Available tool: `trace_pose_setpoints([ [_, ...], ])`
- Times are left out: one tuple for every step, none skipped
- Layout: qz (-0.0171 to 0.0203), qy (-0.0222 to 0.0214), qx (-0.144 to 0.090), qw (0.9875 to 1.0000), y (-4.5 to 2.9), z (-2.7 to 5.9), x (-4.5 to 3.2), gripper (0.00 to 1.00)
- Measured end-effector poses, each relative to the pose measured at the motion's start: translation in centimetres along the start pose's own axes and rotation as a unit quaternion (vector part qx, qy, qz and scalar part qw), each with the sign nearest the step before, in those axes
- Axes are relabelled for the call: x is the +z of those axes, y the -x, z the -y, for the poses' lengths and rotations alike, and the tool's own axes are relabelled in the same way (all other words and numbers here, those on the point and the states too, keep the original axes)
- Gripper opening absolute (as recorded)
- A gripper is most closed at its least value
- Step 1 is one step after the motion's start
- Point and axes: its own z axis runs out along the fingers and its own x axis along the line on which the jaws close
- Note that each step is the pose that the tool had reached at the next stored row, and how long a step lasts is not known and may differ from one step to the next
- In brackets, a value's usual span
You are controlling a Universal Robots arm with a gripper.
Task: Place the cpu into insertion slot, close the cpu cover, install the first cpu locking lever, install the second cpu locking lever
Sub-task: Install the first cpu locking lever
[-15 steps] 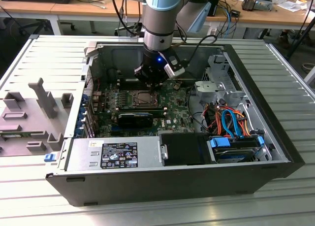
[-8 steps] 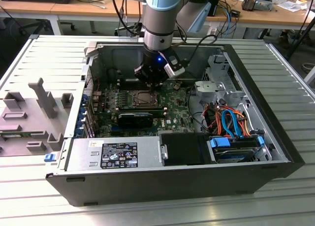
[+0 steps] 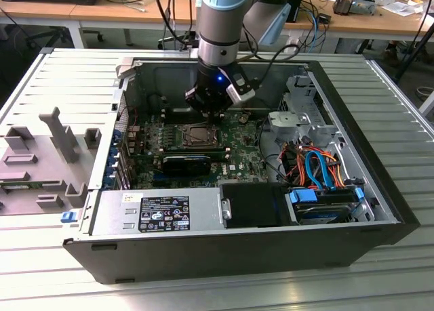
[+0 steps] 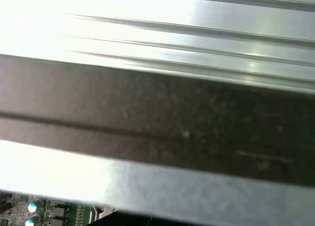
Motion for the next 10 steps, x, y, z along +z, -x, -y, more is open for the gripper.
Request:
trace_pose_setpoints([
  [0.0002, 0.0000, 0.000, 1.0000, -0.02, -0.01, -0.07, 0.11],
  [0.0006, 0.0000, 0.000, 1.0000, -0.10, -0.02, -0.11, 0.11],
  [0.0012, 0.0000, 0.000, 1.0000, -0.20, -0.03, -0.11, 0.11],
  [0.0018, -0.0001, 0.000, 1.0000, -0.39, -0.06, -0.11, 0.11],
  [0.0028, -0.0002, 0.000, 1.0000, -0.70, -0.10, -0.11, 0.11],
  [0.0039, -0.0003, 0.000, 1.0000, -0.97, -0.14, -0.10, 0.11],
  [0.0057, -0.0004, 0.000, 1.0000, -1.41, -0.20, -0.08, 0.11],
  [0.0068, -0.0006, 0.000, 1.0000, -1.70, -0.24, -0.07, 0.11],
  [0.0077, -0.0006, 0.000, 1.0000, -1.94, -0.28, -0.06, 0.11],
  [0.0088, -0.0007, 0.000, 1.0000, -2.25, -0.32, -0.05, 0.11],
])
